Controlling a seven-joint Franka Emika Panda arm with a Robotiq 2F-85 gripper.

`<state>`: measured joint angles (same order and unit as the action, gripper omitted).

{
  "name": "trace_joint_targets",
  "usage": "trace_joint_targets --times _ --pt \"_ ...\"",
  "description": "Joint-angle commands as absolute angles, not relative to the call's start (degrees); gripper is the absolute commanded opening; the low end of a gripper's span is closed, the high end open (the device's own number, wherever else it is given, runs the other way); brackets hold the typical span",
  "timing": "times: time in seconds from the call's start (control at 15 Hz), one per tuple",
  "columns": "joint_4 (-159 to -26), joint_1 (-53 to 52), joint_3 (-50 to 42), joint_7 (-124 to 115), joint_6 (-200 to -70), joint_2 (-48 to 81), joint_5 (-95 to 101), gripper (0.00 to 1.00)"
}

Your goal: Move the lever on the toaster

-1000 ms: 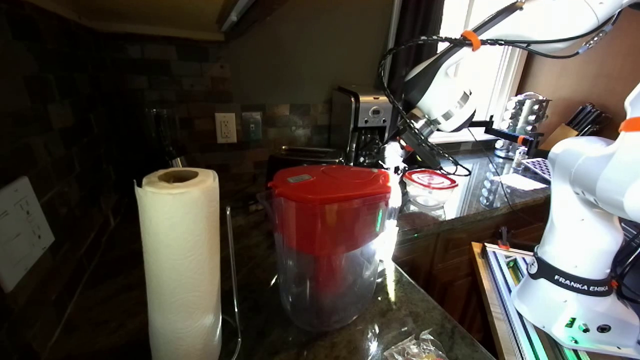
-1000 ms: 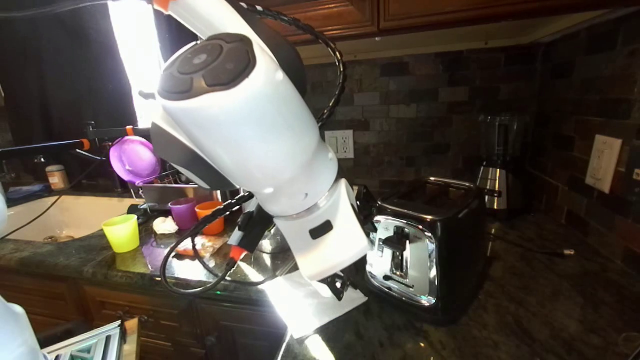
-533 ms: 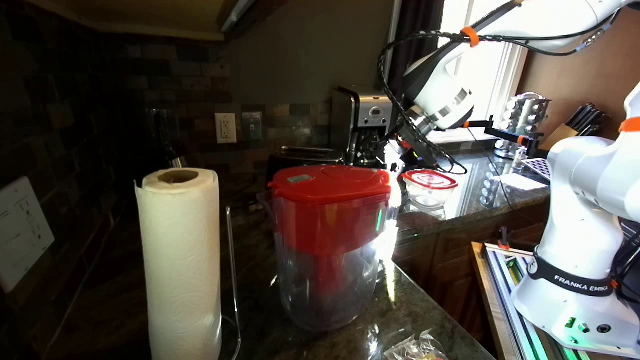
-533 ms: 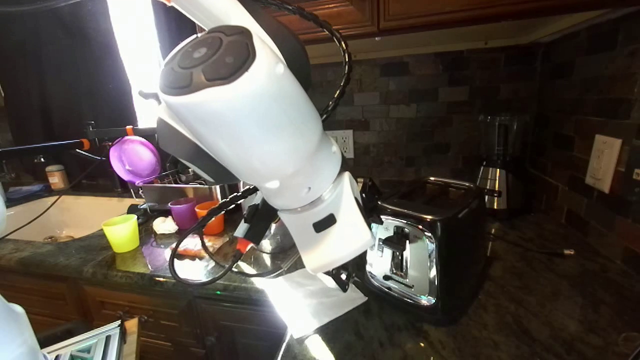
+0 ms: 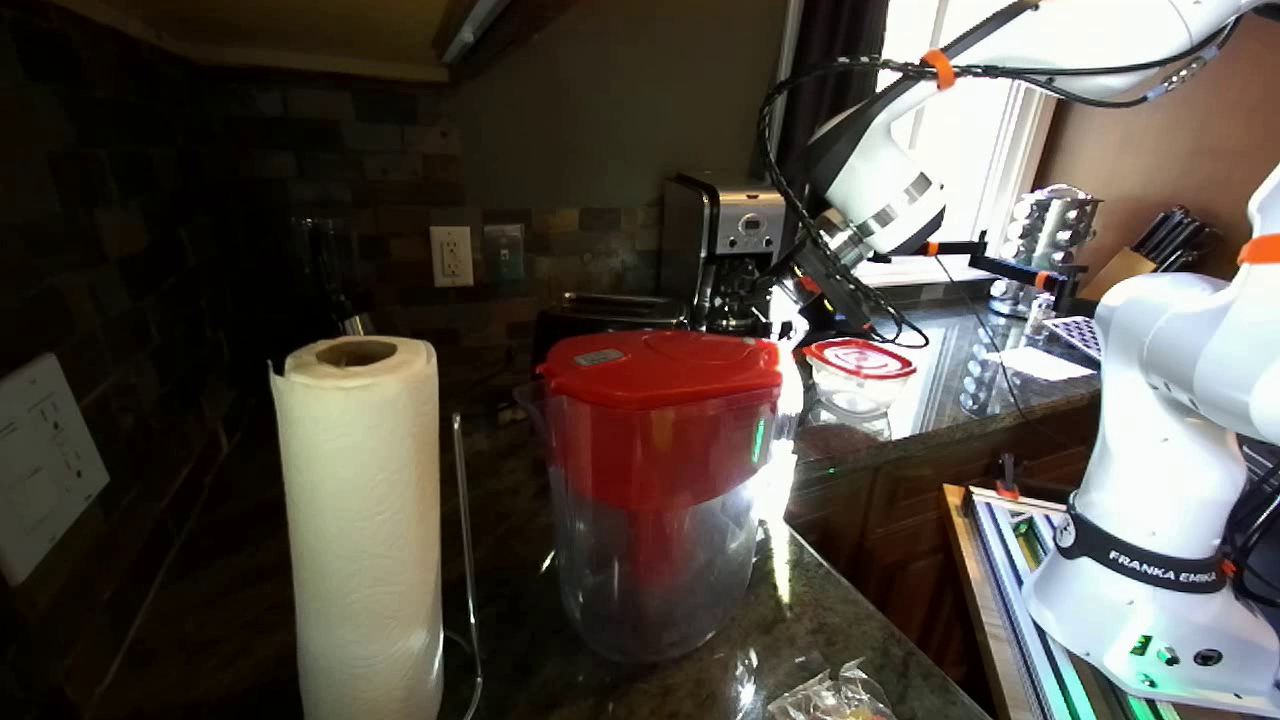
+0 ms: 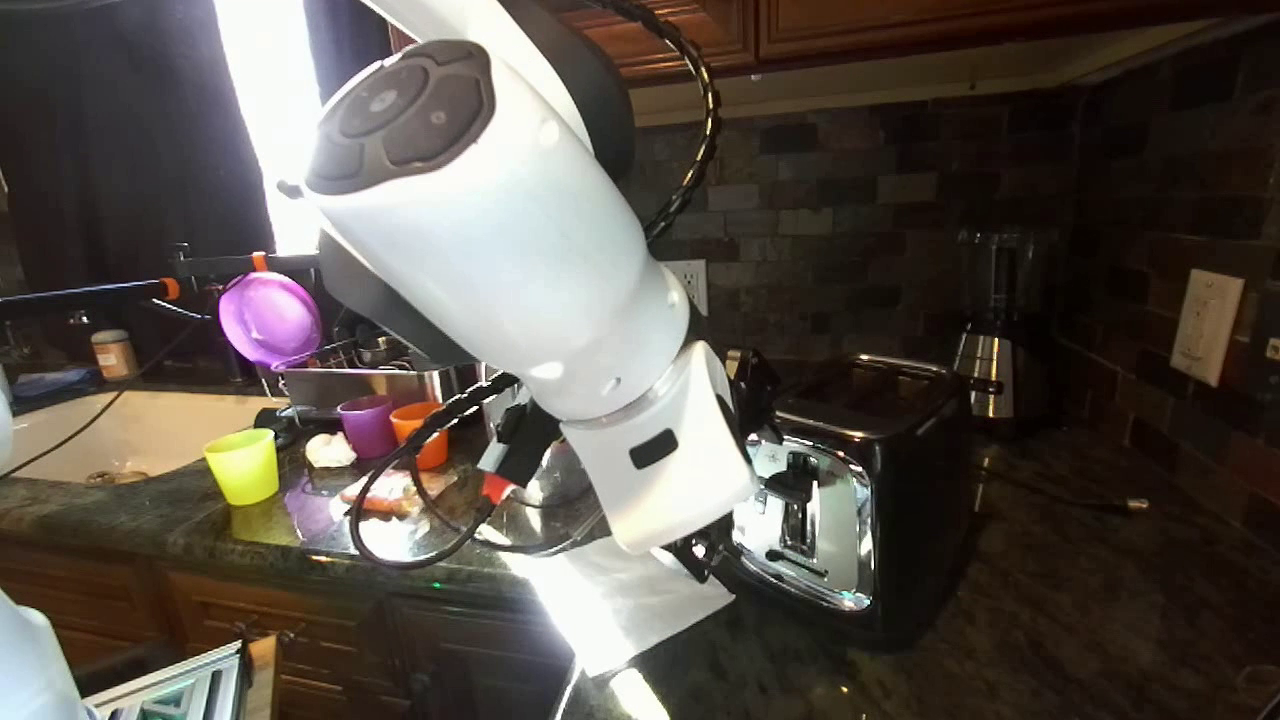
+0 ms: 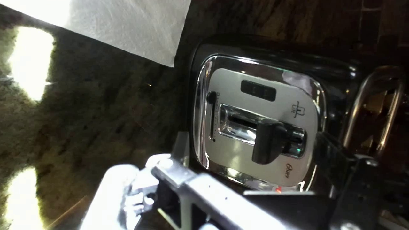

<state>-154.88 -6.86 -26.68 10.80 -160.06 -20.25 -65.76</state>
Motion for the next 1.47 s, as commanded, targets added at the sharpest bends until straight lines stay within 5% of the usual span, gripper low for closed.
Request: trace_joint_targets --times 0.0,0.13,0.33,0.53,1.4 --pt "-153.73 -8.37 -27.88 14.03 -161.15 -18.96 -70.27 0.98" --pt "-153.32 -8.42 -27.79 14.47 -161.15 -18.41 -70.81 0.93" --pt "-152.84 -8.44 -27.75 14.89 -161.04 -17.68 -71.45 0.66" --pt "-152.42 -8.52 -27.60 15.02 -160.96 -16.94 -71.80 0.53" --pt "-150.39 -9.92 -27.45 17.06 -161.02 -14.28 -74.62 0.61"
